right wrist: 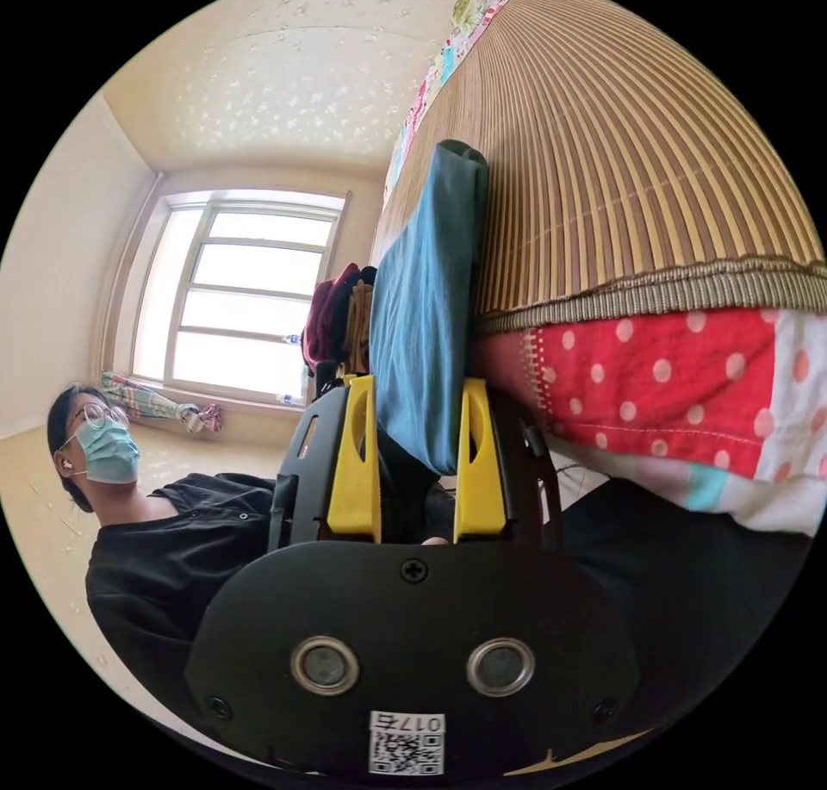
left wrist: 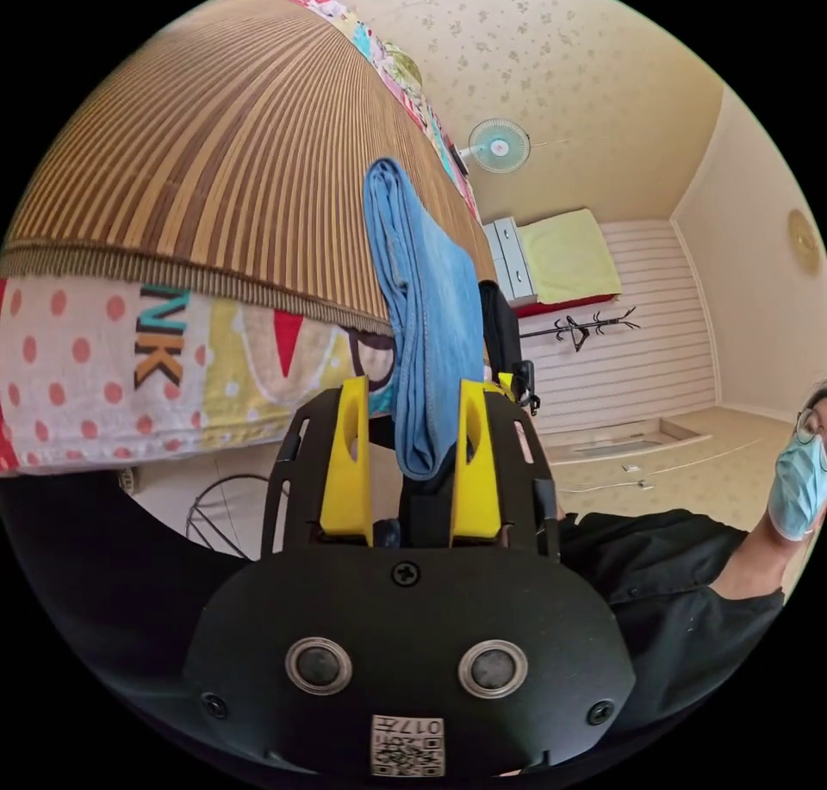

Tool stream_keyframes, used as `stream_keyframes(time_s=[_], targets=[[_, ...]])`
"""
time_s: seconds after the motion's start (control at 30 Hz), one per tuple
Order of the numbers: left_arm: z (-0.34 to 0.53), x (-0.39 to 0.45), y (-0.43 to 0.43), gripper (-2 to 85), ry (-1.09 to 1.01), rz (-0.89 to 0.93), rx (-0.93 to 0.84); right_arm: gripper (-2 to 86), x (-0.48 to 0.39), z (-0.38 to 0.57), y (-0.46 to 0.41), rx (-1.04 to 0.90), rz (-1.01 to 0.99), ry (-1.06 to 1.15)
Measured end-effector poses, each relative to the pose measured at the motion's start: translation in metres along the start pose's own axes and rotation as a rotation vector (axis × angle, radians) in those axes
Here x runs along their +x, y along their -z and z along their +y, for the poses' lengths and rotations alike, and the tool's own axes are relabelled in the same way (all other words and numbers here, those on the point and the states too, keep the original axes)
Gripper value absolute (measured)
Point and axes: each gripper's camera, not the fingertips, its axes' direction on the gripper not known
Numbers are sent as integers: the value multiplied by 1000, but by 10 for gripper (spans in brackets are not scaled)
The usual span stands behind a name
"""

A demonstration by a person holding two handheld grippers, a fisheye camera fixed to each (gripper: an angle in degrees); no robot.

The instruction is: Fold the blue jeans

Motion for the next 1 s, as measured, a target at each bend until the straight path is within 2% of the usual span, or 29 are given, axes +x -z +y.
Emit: stream_keyframes(time_s=[0.23,0.4,0.6,0.73,0.87,1.0], targets=[[2,-3,-36,147,-80,-106,2,136,-3,-10,-24,-54,-45,27],[20,-14,-49,145,-62,-59,-5,133,-6,0,-22,-50,-50,36],[21,-24,-69,122,-96,-150,-42,112,-13,3,-33,-61,-20,25],[23,-41,-83,82,-94,-43,-99,77,-36,19,-39,-27,104,74],[33,-33,-83,65,-131,-62,-112,62,-50,31,-30,-15,20,94],[37,1,-77,57,-198,51,-133,55,-85,45,-6,9,11,153]])
